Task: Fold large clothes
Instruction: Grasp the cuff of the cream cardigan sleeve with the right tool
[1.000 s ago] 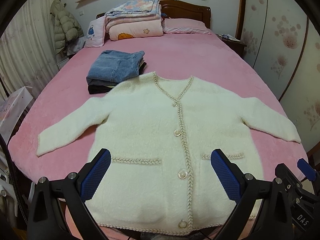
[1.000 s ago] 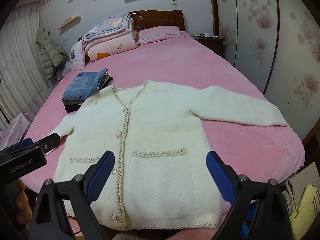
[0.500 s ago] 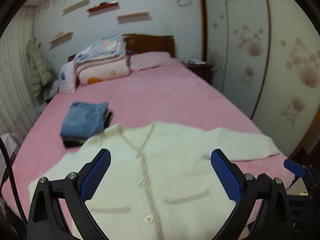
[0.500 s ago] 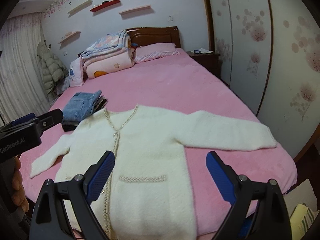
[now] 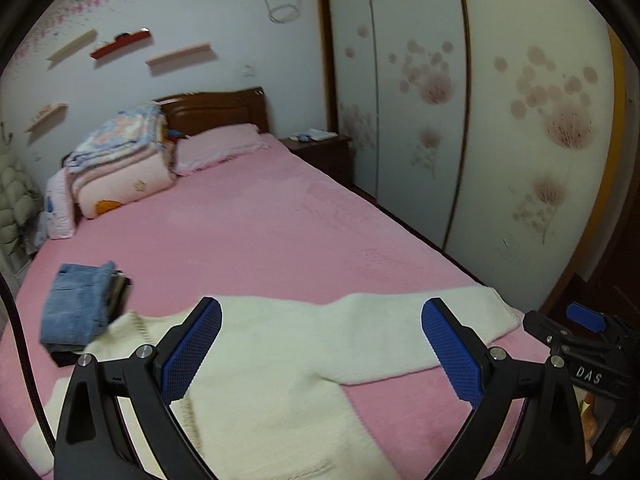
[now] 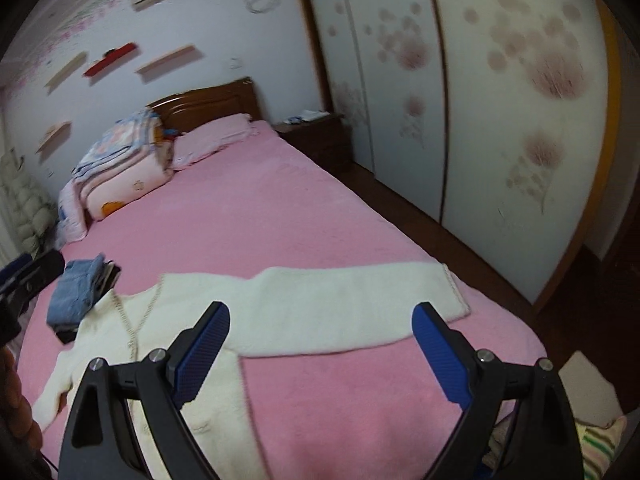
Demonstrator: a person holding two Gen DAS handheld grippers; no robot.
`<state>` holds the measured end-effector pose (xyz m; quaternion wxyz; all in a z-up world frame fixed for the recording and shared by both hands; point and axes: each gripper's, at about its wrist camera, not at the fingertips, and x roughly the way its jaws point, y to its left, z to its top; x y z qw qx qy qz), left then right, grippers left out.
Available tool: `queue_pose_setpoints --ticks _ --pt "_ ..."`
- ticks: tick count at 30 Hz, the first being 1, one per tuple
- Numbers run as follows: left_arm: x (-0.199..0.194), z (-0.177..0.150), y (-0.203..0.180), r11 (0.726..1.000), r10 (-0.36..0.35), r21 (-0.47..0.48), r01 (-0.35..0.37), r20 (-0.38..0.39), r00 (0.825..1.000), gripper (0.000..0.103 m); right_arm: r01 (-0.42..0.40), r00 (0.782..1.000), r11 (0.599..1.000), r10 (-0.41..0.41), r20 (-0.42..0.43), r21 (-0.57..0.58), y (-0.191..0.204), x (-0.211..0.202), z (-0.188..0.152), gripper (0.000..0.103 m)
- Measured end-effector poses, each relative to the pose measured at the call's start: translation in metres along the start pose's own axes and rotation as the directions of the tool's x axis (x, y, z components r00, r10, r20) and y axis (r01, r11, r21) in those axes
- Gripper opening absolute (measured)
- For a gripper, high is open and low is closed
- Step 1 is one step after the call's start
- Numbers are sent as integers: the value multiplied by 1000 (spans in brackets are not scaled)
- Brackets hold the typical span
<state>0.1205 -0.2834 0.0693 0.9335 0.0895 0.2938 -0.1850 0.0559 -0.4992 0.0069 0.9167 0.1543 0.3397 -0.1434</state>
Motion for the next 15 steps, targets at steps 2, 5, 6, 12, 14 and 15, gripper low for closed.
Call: queue_pose_setpoints --ticks 2,5,6,12,14,15 --pt "40 -5 -18 1000 -6 15 7 -38 999 100 26 999 999 -24 -36 46 -23 25 -3 88" --pt "93 -20 -37 999 -9 31 13 -103 995 100 74 992 990 -60 -113 117 -61 66 -15 85" --pt "109 -25 -44 999 -22 30 25 -123 992 100 77 989 988 -58 -136 136 -69 78 -21 85" --pt "191 -59 -82 998 4 63 13 -255 967 99 137 960 959 -66 -274 248 -124 151 -52 77" --pt "217 -71 -92 998 -16 55 37 -330 944 98 153 949 945 -60 -309 288 -139 171 -60 74" --pt "223 -74 -95 998 -23 49 42 -344 939 95 152 947 939 -49 -318 309 -143 177 -63 74"
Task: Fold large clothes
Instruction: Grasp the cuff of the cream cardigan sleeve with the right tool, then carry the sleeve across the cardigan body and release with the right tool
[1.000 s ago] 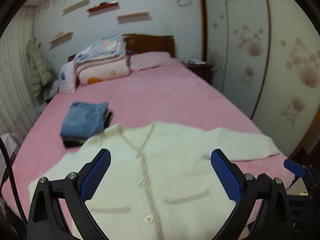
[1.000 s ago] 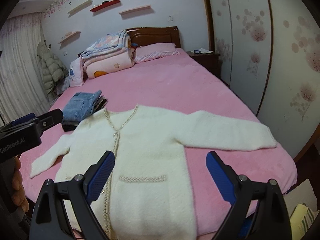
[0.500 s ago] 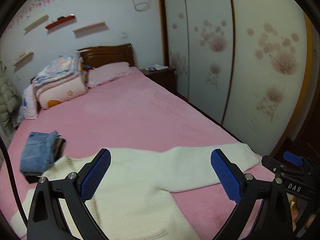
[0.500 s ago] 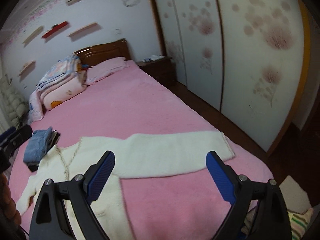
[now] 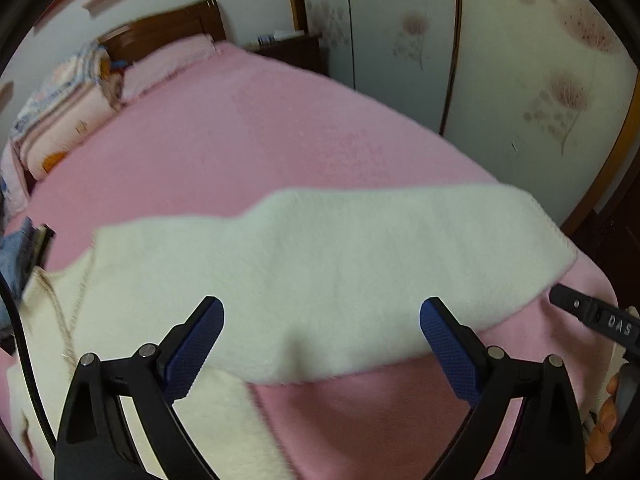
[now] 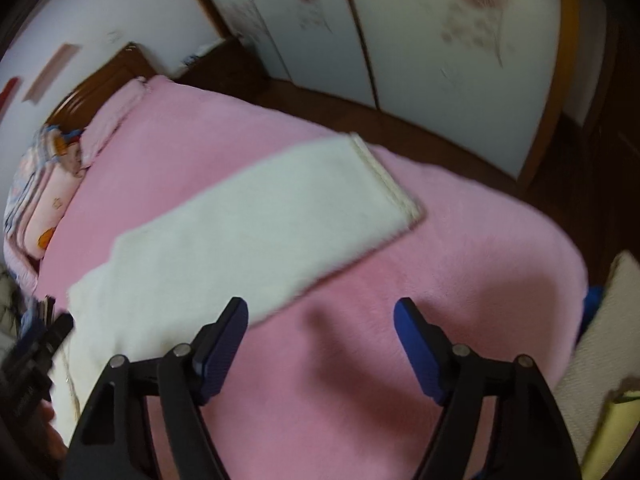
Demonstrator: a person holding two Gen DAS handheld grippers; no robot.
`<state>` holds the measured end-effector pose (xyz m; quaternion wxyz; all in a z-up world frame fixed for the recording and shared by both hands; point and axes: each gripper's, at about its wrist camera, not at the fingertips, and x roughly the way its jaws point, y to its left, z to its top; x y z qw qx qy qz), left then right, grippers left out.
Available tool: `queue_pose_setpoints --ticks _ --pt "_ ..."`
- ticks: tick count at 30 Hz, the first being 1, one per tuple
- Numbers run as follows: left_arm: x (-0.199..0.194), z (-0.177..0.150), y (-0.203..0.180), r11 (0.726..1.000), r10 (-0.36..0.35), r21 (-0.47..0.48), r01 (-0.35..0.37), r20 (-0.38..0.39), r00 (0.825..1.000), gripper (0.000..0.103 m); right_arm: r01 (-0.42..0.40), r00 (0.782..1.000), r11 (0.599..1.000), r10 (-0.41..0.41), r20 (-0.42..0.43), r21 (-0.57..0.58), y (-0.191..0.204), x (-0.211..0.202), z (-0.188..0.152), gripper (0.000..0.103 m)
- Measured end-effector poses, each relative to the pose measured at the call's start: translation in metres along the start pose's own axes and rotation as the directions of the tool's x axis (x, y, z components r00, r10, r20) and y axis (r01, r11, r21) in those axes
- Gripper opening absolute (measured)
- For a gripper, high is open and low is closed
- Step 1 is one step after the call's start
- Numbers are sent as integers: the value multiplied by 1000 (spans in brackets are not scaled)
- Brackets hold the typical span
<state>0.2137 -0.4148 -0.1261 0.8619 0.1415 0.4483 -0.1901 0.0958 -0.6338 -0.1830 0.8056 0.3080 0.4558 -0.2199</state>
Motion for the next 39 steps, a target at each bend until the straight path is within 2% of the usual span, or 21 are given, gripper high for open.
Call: queue_pose_setpoints --ticks 4,7,9,10,11,14,15,16,19,23,25,27,29,31,33,35,36,37,39 --pt "13 -6 -13 1000 -13 -2 13 -15 1000 94 -31 1000 997 31 -3 75 -10 23 9 74" --pt "12 -7 -10 998 -68 -11 68 -32 997 94 -20 1000 996 19 20 82 -6 31 17 73" --pt "5 -8 -5 991 -131 -26 130 -33 991 94 -1 1000 998 -1 23 63 5 33 21 53" --pt "-1 -8 0 988 -149 -35 148 -20 989 94 -3 1000 999 2 17 54 8 35 23 31" --pt "-7 -8 6 987 -157 -46 157 -4 988 94 -13 1000 999 12 18 46 13 34 26 15" --pt "-30 -8 33 980 -178 -84 182 48 983 94 3 994 1000 0 106 -27 38 8 29 10" --pt "-41 -7 43 981 -167 -90 172 69 984 94 -6 991 999 13 132 -53 48 -2 30 9" --pt "-53 -7 54 984 -142 -94 150 92 986 94 -45 985 994 61 164 -100 67 -21 28 9" --pt "-95 -12 94 995 -24 -93 39 155 988 94 -114 964 965 165 210 -234 122 -61 17 9" --pt "-144 -38 170 982 118 -171 -85 193 974 94 -201 930 882 309 200 -426 211 -98 -13 9" --pt "-157 -55 205 967 168 -223 -124 189 968 94 -244 917 823 368 154 -513 260 -101 -36 9" --pt "-163 -77 237 949 206 -276 -153 175 963 94 -265 915 770 391 101 -581 304 -92 -62 9" --pt "-160 -102 267 927 235 -329 -180 136 962 94 -282 920 726 390 37 -628 337 -75 -92 9" --pt "-149 -122 290 913 232 -362 -185 91 968 94 -282 928 686 373 -9 -671 362 -55 -122 9" --pt "-134 -144 308 903 196 -398 -162 47 980 94 -235 951 650 308 -32 -723 383 -25 -156 11" --pt "-119 -161 319 896 154 -424 -134 12 988 94 -217 967 619 244 -78 -755 395 4 -179 26" --pt "-115 -170 325 894 130 -433 -117 -1 992 94 -211 973 607 203 -107 -767 396 19 -189 29" --pt "-108 -175 327 893 103 -438 -99 -15 995 94 -209 977 598 161 -139 -774 396 32 -199 30" --pt "-102 -182 327 896 60 -439 -58 -9 998 94 -197 980 601 126 -151 -775 390 35 -207 30"
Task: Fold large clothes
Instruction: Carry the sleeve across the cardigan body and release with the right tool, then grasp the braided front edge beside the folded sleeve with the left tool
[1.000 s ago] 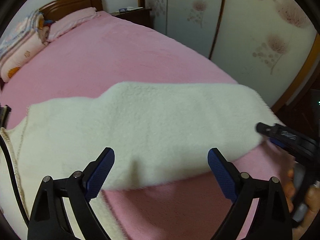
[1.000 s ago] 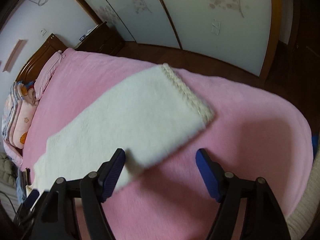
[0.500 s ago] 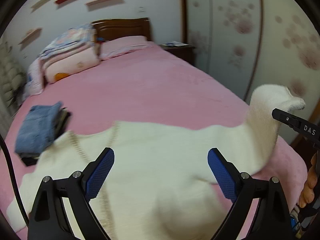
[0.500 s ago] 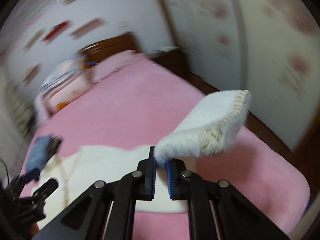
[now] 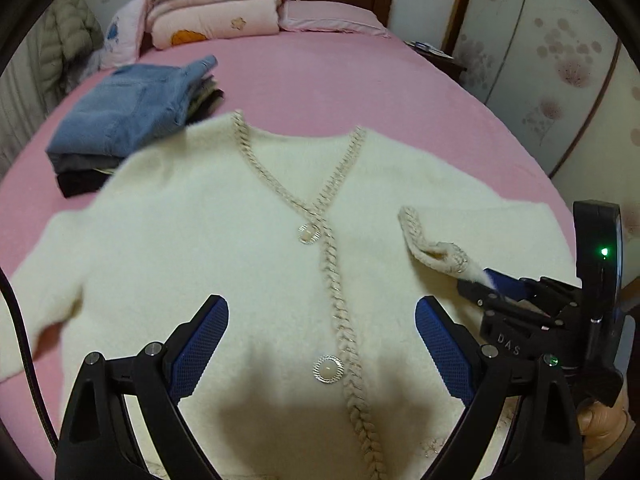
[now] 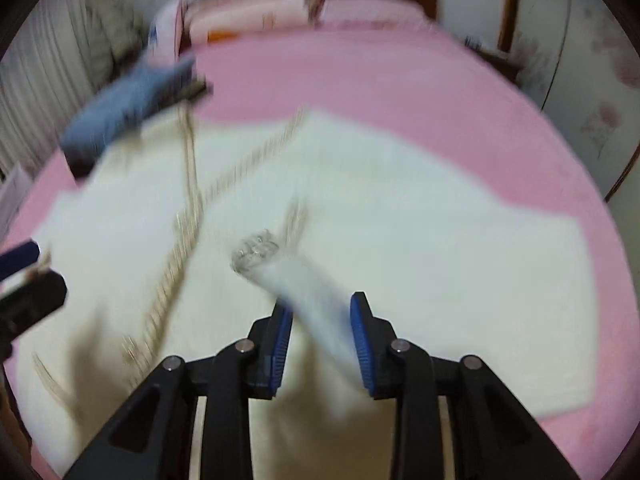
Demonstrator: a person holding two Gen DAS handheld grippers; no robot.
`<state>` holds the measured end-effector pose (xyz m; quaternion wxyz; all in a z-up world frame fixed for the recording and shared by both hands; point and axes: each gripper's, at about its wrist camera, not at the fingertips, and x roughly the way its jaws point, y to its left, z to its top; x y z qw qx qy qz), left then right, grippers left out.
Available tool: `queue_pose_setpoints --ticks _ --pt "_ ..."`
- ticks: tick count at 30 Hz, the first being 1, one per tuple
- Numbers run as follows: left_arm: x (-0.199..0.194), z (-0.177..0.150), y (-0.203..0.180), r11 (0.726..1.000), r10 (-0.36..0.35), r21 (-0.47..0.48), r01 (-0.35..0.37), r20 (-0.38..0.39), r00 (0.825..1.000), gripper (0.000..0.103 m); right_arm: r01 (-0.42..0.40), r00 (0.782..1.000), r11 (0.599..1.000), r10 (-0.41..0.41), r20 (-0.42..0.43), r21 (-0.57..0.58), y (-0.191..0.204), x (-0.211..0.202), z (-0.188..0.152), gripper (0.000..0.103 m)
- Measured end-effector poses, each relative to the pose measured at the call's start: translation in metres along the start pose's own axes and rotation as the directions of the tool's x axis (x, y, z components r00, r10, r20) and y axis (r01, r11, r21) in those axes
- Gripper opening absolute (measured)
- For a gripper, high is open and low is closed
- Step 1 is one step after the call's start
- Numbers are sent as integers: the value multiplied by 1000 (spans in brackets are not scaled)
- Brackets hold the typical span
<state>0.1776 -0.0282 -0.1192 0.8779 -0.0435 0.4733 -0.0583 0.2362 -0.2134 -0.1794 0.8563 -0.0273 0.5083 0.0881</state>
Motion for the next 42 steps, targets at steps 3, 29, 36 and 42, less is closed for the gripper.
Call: queue_pose_setpoints --ticks 3,29,36,42 --pt "5 4 -13 995 -96 7 96 -3 995 94 -40 998 999 39 41 30 -12 -28 -8 31" --pt "20 87 -107 973 -226 -25 230 103 969 21 37 995 949 -64 80 312 -109 -75 -83 58" --pt "-53 114 -64 991 -129 0 135 298 946 21 62 995 945 -83 53 320 -105 -25 -32 58" --pt "-55 99 15 992 -18 -112 51 279 960 21 155 983 960 -173 59 232 -75 -8 -2 41"
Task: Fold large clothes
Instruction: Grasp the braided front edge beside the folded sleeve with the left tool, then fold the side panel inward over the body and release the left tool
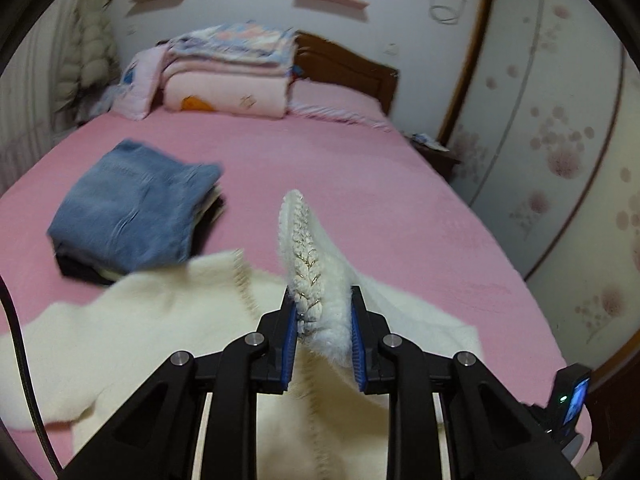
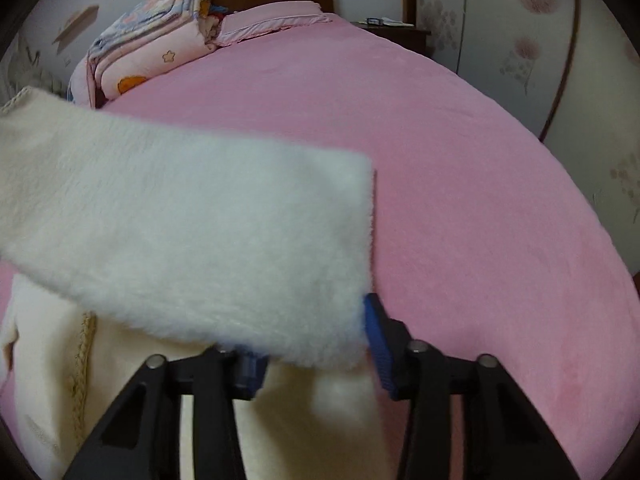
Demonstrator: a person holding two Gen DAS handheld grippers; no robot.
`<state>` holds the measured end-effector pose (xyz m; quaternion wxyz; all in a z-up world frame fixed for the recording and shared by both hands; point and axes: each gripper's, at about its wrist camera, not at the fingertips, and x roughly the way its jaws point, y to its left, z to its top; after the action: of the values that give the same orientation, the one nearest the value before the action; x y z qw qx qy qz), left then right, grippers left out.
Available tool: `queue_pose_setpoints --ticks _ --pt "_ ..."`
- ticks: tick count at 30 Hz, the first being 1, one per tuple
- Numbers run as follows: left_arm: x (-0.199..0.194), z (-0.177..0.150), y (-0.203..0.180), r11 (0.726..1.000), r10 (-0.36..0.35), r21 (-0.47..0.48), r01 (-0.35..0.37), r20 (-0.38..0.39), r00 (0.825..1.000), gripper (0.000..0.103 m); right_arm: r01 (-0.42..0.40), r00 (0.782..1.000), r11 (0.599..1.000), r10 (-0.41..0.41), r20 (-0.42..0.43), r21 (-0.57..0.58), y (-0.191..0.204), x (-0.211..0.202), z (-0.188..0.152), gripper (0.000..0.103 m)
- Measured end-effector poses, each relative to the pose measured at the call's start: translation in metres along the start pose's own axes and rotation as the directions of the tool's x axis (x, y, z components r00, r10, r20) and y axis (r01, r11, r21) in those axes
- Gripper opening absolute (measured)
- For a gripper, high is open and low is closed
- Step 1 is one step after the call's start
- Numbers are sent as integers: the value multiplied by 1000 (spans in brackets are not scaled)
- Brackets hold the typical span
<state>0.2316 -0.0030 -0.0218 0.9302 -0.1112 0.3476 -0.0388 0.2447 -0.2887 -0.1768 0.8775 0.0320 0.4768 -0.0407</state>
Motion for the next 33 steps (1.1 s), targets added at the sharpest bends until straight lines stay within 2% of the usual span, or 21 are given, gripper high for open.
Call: queue_pose_setpoints --ticks 3,5,8,9,10,11,14,16,17,20,21,23,26,28,29,30,32,33 --pt "15 -40 45 997 51 -50 -55 -75 996 21 58 998 993 -57 6 -100 22 0 -9 41" --pt "31 -72 65 994 72 -72 -83 -145 987 21 108 994 980 -109 2 -164 32 4 -17 43" --pt "56 -121 85 988 87 -97 -120 -289 953 22 187 981 949 -192 4 -256 45 10 -28 47" --pt "60 -134 90 987 87 -103 -124 -306 948 24 205 978 940 -209 13 -273 46 10 -31 47" --pt "59 -139 94 987 83 -106 -119 -296 952 24 213 976 936 -218 17 -281 46 10 -32 49" --pt "57 -141 94 987 78 -111 -112 -277 958 24 219 975 933 -224 18 -284 45 9 -34 51" --pt "61 -133 97 985 71 -130 -110 -276 959 25 215 976 940 -220 11 -264 41 8 -34 51" --pt "61 -128 98 987 63 -130 -98 -251 966 24 210 977 952 -214 8 -222 37 6 -31 50" --pt "55 -119 93 989 69 -111 -94 -211 975 23 201 979 961 -203 9 -190 34 3 -30 42" --pt "48 -106 82 993 106 -42 -112 -126 986 23 195 981 972 -196 4 -134 28 1 -28 36" --pt "52 -104 80 992 123 -28 -127 -120 985 23 203 979 970 -205 -5 -133 30 3 -29 36" --pt "73 -103 85 988 146 -24 -152 -175 974 23 223 973 962 -228 -17 -157 35 8 -29 38" --pt "98 -111 92 984 169 -5 -178 -294 941 24 235 968 949 -248 -37 -210 40 9 -30 41" --pt "91 -112 95 989 140 -4 -148 -300 944 33 169 979 963 -188 -76 -209 34 0 -30 41" --pt "85 -109 97 993 112 -8 -120 -300 947 45 122 986 972 -142 -90 -198 30 -7 -30 41" --pt "79 -106 101 996 79 -20 -89 -299 951 62 47 992 982 -67 -107 -181 22 -19 -28 41" --pt "73 -100 112 996 48 -54 -66 -291 956 78 -44 994 986 26 -107 -162 12 -36 -25 48" --pt "71 -95 119 995 42 -75 -65 -281 959 78 -85 993 985 72 -91 -151 4 -47 -20 51"
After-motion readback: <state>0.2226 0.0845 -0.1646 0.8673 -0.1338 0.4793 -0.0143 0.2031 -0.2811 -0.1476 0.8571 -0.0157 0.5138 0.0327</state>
